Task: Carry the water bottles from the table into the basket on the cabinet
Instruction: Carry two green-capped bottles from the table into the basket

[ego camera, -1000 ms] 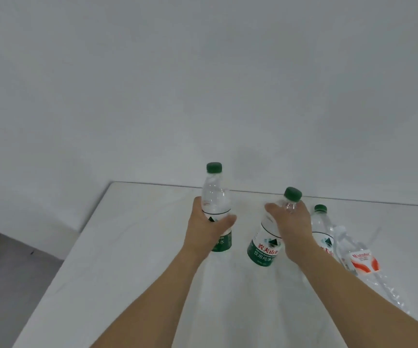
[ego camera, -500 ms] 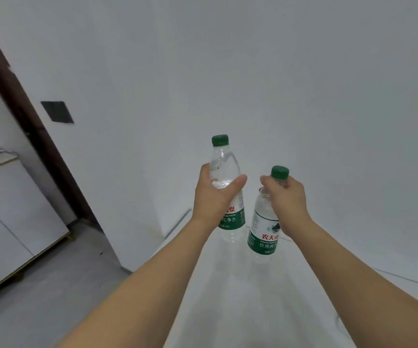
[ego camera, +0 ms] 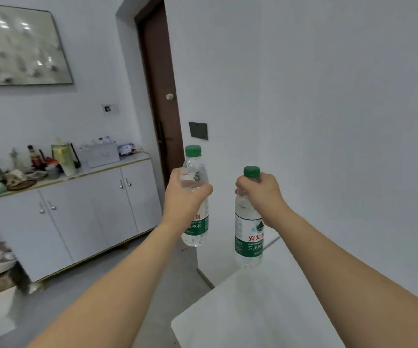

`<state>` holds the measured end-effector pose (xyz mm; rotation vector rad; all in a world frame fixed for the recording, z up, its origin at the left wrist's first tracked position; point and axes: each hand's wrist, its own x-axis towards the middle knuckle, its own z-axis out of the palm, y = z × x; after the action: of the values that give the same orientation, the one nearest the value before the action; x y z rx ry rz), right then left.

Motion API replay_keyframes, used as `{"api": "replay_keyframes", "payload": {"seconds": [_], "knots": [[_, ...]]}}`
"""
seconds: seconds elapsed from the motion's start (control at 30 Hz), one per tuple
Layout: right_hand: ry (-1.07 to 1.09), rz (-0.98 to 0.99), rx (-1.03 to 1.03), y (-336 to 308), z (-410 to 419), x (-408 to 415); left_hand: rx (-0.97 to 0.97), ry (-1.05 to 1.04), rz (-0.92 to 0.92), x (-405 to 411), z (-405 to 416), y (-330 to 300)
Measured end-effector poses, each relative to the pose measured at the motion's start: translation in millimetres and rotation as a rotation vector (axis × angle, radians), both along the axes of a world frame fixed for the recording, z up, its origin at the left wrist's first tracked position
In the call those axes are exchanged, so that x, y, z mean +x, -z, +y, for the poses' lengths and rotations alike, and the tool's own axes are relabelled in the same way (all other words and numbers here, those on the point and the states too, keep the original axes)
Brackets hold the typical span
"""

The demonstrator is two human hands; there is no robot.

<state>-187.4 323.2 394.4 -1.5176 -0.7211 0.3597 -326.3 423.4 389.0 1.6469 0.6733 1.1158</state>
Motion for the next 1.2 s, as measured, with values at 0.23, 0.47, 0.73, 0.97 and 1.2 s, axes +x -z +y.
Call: {"api": "replay_keyframes", "payload": {"seconds": [0.23, 0.47, 0.73, 0.97, 1.2], "knots": [[-0.193, -0.023, 0.016, -15.7, 92.0, -72.8, 0.051, -0.231, -0.036, -101.1, 67.2, -9.0], [-0.297, -0.078, 0.024, -27.4, 167.0, -137.3, 0.074, -0.336, 0.017, -155.9, 136.2, -25.6], [-0.247, 0.049, 0.075, -27.1, 234.1, -150.1, 0.045, -0.326, -0.023, -177.0, 206.5, -14.0], [-0.273, 0.038, 0.087, -20.0, 319.1, -114.6, -0.068, -0.302, -0.046, -145.0, 290.9, -15.3], [-0.336, 0.046, 0.128, -38.9, 409.7, -73.8, -0.141, -0.331, -0.055, -97.6, 376.2, -50.5]]}}
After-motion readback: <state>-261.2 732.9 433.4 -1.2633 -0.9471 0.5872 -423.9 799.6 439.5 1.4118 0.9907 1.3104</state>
